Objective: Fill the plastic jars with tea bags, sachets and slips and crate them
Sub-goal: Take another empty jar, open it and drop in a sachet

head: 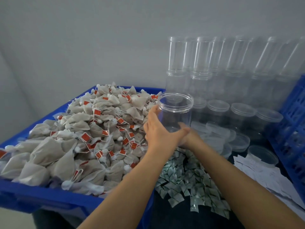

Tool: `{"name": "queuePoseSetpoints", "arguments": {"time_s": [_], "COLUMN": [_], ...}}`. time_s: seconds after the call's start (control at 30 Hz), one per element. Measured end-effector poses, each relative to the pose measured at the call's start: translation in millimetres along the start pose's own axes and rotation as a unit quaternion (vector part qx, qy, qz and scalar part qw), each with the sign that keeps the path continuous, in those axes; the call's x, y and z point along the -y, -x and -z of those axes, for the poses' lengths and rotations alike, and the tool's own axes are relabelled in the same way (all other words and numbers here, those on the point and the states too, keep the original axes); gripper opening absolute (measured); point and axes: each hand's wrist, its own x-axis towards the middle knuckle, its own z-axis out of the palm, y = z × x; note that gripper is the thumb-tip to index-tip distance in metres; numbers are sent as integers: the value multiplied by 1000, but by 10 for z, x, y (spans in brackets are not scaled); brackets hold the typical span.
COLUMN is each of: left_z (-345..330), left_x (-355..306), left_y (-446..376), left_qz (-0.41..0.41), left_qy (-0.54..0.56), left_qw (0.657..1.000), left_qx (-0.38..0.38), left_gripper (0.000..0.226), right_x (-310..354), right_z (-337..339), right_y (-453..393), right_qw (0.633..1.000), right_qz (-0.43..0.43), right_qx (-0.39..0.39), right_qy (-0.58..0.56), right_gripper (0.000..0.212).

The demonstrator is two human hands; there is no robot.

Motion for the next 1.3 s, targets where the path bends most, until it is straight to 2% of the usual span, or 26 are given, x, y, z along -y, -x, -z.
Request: {"name": "queuePoseSetpoints", "arguments": {"time_s": [0.07, 0.1, 0.17, 0.27, 0.33, 0.37, 0.4, 0.43, 0.5, 0.53, 0.63, 0.7, 0.8, 0.87, 0.93, 1.0, 1.1, 1.2, 1.3], "left_z": [5, 17, 42, 97, 141, 162, 184, 214, 314, 393, 718, 945, 1220, 1350, 1440, 1481, 1493, 1468, 1414], "left_x": [-32, -54, -102, -145, -173, -190, -208, -227, -257, -270, -306, -287, -126, 40, 210, 360, 555, 694, 710], "left_y": [6, 10, 37, 99, 141, 165, 189, 221, 278, 292, 239, 130, -67, -179, -269, -334, -393, -422, -427], "left_qz": [32, 40, 29, -10, -11, -2, 4, 4, -8, -12, -12, -13, -24, -33, -30, -27, -41, -59, -73], "left_qy": [46, 74, 92, 3, -65, -94, -121, -148, -197, -221, -276, -294, -345, -405, -446, -485, -588, -671, -721], "left_qw": [998, 996, 995, 999, 992, 986, 979, 972, 955, 942, 900, 902, 916, 903, 886, 863, 787, 713, 666], "left_qx": [5, 9, 14, 42, 104, 137, 164, 182, 221, 253, 338, 317, 201, 143, 123, 143, 183, 191, 175], "left_gripper": [108, 107, 102, 92, 93, 94, 95, 95, 96, 98, 90, 70, 49, 42, 40, 44, 49, 40, 31], "right_x": [63, 43, -42, -178, -168, -161, -141, -127, -80, -68, -126, -203, -296, -367, -436, -472, -501, -536, -575], "right_z": [208, 297, 435, 535, 538, 510, 470, 416, 319, 284, 146, 41, -141, -284, -425, -519, -584, -620, -653], "right_y": [141, 241, 485, 806, 949, 997, 1045, 1089, 1196, 1251, 1384, 1491, 1673, 1759, 1818, 1849, 1844, 1832, 1818], "right_qw": [997, 988, 937, 874, 871, 881, 893, 903, 902, 900, 908, 915, 921, 916, 913, 915, 924, 923, 922], "right_qz": [-1, 2, 13, 59, 99, 119, 133, 143, 153, 154, 155, 153, 151, 164, 187, 196, 204, 204, 204], "right_qx": [1, -2, -15, -41, -19, -9, 5, 18, 19, 13, -6, -2, -1, -4, -11, -20, -38, -37, -39], "right_qy": [-79, -153, -349, -481, -481, -457, -430, -405, -403, -408, -390, -372, -360, -366, -361, -352, -321, -324, -326], "right_gripper": [37, 29, 19, 21, 67, 85, 94, 92, 74, 73, 92, 98, 98, 98, 101, 105, 106, 106, 106]}}
